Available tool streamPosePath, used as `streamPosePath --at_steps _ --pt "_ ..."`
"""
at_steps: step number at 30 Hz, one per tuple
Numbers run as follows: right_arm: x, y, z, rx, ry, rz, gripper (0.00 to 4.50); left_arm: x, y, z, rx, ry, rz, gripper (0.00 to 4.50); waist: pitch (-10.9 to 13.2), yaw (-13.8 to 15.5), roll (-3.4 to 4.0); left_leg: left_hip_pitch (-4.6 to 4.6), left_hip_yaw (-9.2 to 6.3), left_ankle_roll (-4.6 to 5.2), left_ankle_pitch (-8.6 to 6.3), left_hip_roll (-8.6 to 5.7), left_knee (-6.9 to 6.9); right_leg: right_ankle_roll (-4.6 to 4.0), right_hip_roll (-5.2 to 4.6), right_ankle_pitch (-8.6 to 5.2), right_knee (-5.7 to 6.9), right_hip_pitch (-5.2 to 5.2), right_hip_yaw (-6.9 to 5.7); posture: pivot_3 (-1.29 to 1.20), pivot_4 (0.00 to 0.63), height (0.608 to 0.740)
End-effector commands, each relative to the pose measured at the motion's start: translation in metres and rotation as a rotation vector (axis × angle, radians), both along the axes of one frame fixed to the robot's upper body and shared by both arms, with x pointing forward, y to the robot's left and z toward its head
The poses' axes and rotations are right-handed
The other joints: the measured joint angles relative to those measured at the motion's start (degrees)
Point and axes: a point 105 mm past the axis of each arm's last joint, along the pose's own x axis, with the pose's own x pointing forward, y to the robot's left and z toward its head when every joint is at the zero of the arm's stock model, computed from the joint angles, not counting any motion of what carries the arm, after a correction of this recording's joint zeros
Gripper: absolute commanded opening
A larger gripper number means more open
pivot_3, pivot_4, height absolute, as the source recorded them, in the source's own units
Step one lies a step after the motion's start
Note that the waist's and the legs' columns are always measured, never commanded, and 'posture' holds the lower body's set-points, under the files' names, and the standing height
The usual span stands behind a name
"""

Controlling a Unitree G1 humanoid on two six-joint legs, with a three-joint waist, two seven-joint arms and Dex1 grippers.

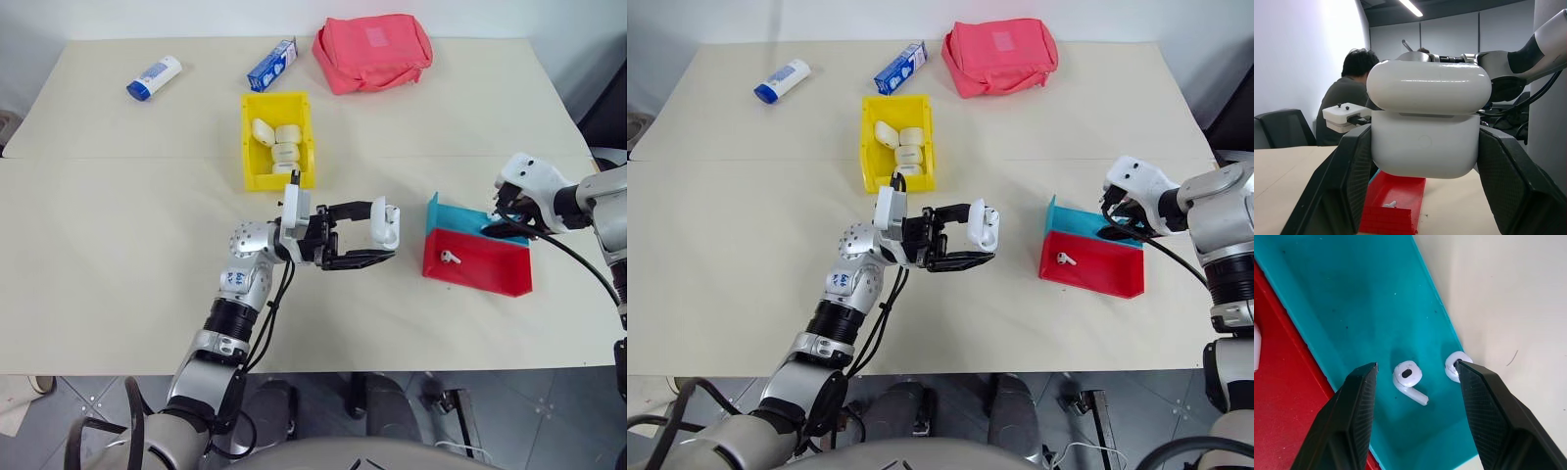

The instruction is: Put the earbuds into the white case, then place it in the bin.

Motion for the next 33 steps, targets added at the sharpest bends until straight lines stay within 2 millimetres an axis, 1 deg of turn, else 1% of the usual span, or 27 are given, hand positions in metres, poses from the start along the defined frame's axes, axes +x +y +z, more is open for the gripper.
streamPosePath --at_steps 1,6,9,11,17,23,33 --pt "0.002 0.003 0.013 -0.013 -0.039 0.034 2.66 -0.003 0.001 0.007 -0.022 -0.033 0.003 2.8 0.0 0.0 0.0 0.0 0.0 0.0 0.0 0.0 0.0 0.0 0.0 0.0 0.0 0.0 0.0 0.0 0.15 0.74" --pt "0.001 0.003 0.013 -0.014 -0.035 0.044 2.66 -0.002 0.0 0.008 -0.022 -0.032 0.004 2.8 0.0 0.0 0.0 0.0 0.0 0.0 0.0 0.0 0.0 0.0 0.0 0.0 0.0 0.0 0.0 0.0 0.15 0.74" --pt "0.0 0.004 0.013 -0.012 -0.033 0.051 2.08 -0.002 0.0 0.008 -0.022 -0.032 0.004 2.8 0.0 0.0 0.0 0.0 0.0 0.0 0.0 0.0 0.0 0.0 0.0 0.0 0.0 0.0 0.0 0.0 0.15 0.74" --pt "0.002 0.004 0.014 -0.016 -0.038 0.044 1.44 -0.002 0.0 0.008 -0.022 -0.032 0.003 2.8 0.0 0.0 0.0 0.0 0.0 0.0 0.0 0.0 0.0 0.0 0.0 0.0 0.0 0.0 0.0 0.0 0.15 0.74" --pt "0.0 0.003 0.016 -0.023 -0.031 0.058 1.44 -0.001 -0.001 0.008 -0.023 -0.03 0.006 2.8 0.0 0.0 0.0 0.0 0.0 0.0 0.0 0.0 0.0 0.0 0.0 0.0 0.0 0.0 0.0 0.0 0.15 0.74" --pt "-0.001 -0.001 0.011 -0.029 0.002 0.039 1.44 -0.001 -0.001 0.008 -0.024 -0.03 0.007 2.8 0.0 -0.01 0.0 0.0 0.0 0.0 0.0 0.0 0.0 0.0 0.0 0.0 0.0 0.0 0.0 0.0 0.15 0.74" --pt "0.006 -0.007 0.008 -0.047 0.018 0.018 1.44 -0.001 0.001 0.007 -0.022 -0.03 0.013 2.8 0.0 -0.02 0.0 0.0 0.01 0.0 0.0 0.0 0.0 0.0 0.0 0.0 0.0 0.0 0.01 0.0 0.15 0.74"
